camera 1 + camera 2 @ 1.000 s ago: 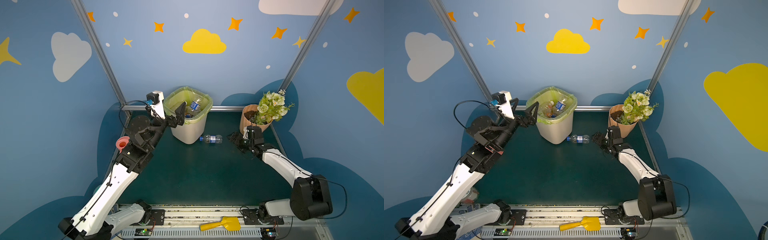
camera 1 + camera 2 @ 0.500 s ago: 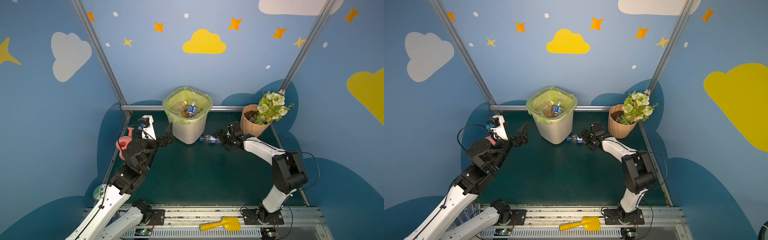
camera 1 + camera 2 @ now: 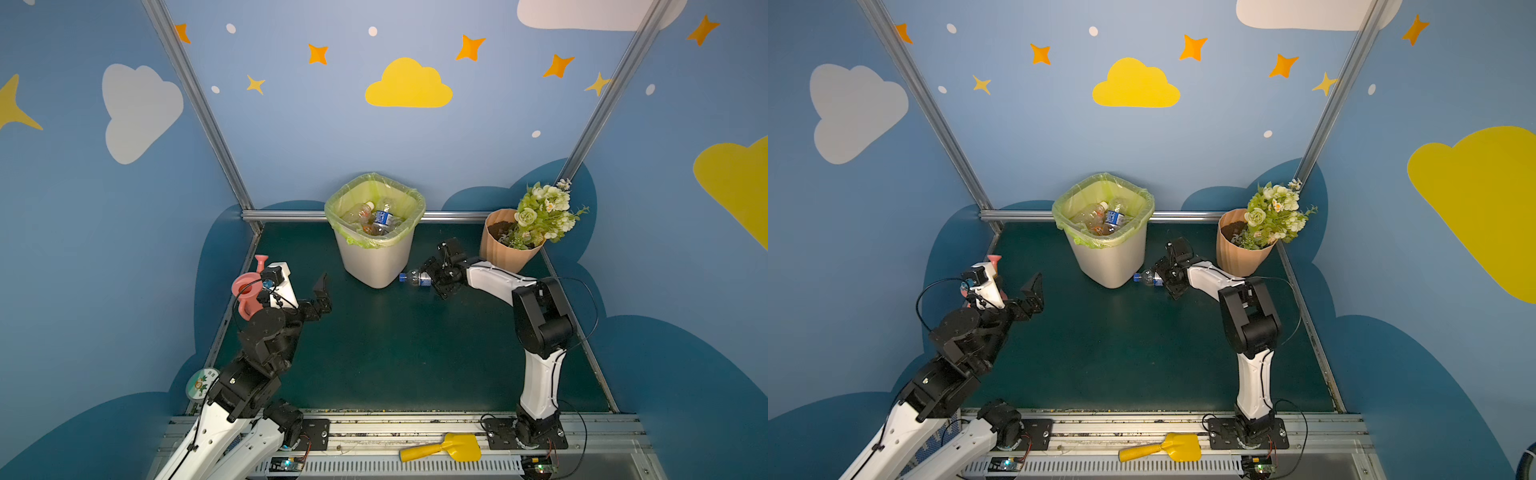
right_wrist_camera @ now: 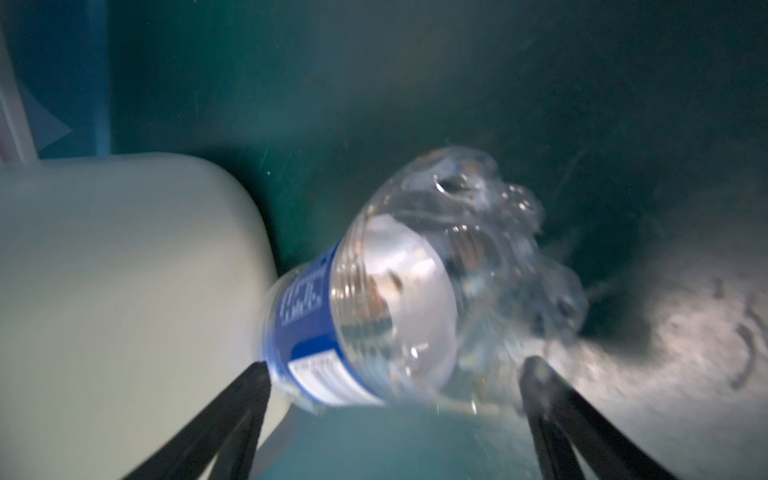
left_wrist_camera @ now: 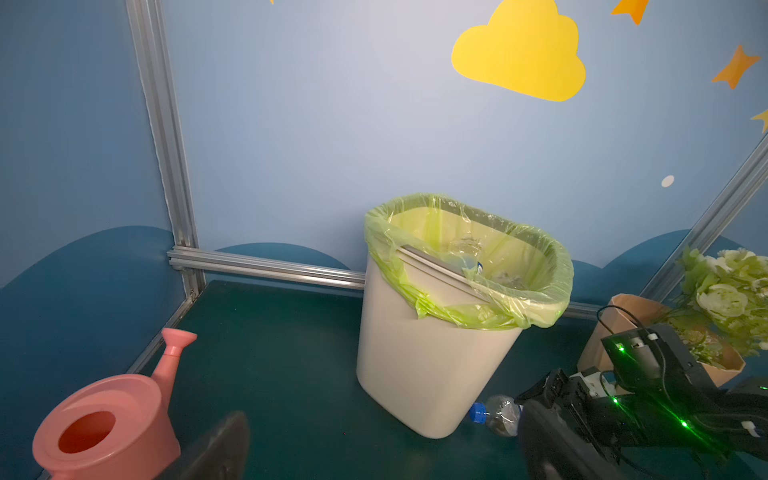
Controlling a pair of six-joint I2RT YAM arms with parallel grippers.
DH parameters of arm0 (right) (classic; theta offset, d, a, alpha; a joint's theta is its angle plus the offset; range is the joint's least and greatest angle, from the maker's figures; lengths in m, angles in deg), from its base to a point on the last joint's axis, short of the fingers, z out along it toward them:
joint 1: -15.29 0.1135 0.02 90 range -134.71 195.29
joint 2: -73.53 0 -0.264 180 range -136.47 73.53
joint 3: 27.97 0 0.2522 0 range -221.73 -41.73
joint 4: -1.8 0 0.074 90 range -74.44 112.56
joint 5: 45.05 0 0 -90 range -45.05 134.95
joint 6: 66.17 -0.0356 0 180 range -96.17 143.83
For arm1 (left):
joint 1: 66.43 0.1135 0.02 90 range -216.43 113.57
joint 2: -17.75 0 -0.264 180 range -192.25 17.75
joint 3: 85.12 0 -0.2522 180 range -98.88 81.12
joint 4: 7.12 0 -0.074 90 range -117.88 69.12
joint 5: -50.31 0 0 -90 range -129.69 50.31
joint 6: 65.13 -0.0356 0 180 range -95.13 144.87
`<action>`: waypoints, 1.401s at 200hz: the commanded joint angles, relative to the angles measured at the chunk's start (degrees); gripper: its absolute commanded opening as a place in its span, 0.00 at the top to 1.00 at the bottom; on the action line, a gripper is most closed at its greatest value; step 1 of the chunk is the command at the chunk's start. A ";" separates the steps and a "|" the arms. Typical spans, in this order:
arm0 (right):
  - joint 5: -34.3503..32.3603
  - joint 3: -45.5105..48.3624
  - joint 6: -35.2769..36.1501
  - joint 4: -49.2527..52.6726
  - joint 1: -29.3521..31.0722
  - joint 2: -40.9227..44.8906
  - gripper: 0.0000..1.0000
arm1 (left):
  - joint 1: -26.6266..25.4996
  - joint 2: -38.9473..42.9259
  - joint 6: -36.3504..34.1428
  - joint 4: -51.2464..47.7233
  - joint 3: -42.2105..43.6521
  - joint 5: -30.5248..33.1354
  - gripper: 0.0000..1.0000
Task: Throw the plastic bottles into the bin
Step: 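Withdraw the left arm while the right gripper grasps the bottle beside the bin, then lift the bottle with the right gripper up over the bin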
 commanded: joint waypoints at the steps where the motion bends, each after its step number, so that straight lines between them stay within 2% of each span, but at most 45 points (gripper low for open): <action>1: -2.49 -2.98 0.37 5.63 0.01 -2.64 0.10 | 0.27 1.06 1.39 -1.75 1.07 1.14 0.00; 34: -2.39 -4.12 2.32 6.83 -0.92 -5.00 0.15 | 0.36 1.73 1.44 -3.05 1.75 1.90 0.00; 78: -0.71 -3.87 6.64 5.97 -1.89 -6.28 0.34 | 0.69 1.57 2.70 -3.34 2.70 2.56 0.00; 93: -0.09 -3.88 7.30 5.79 -2.22 -6.88 0.33 | 0.80 1.26 3.14 -3.39 2.68 2.52 0.00; 118: 1.27 -4.66 6.97 6.26 -2.87 -8.65 0.23 | 0.86 0.86 3.39 -3.38 2.62 2.34 0.00; 140: 1.43 -5.54 6.94 6.19 -3.21 -10.02 0.20 | 1.01 0.85 3.50 -3.79 2.37 2.30 0.00; 169: 1.65 -7.62 8.57 7.36 -3.50 -11.80 0.21 | 1.06 0.86 3.46 -4.15 2.37 2.36 0.00; 190: 2.13 -7.37 9.12 7.29 -3.50 -12.16 0.28 | 1.21 0.63 3.38 -4.02 2.36 2.36 0.00; 228: 1.30 -2.54 11.05 2.96 -3.33 -7.17 0.41 | 1.41 -0.09 3.09 -4.09 1.82 2.36 0.00; 280: -1.44 2.90 21.06 -4.41 -2.65 4.90 0.45 | 2.04 -1.67 6.01 -4.66 2.41 3.58 0.00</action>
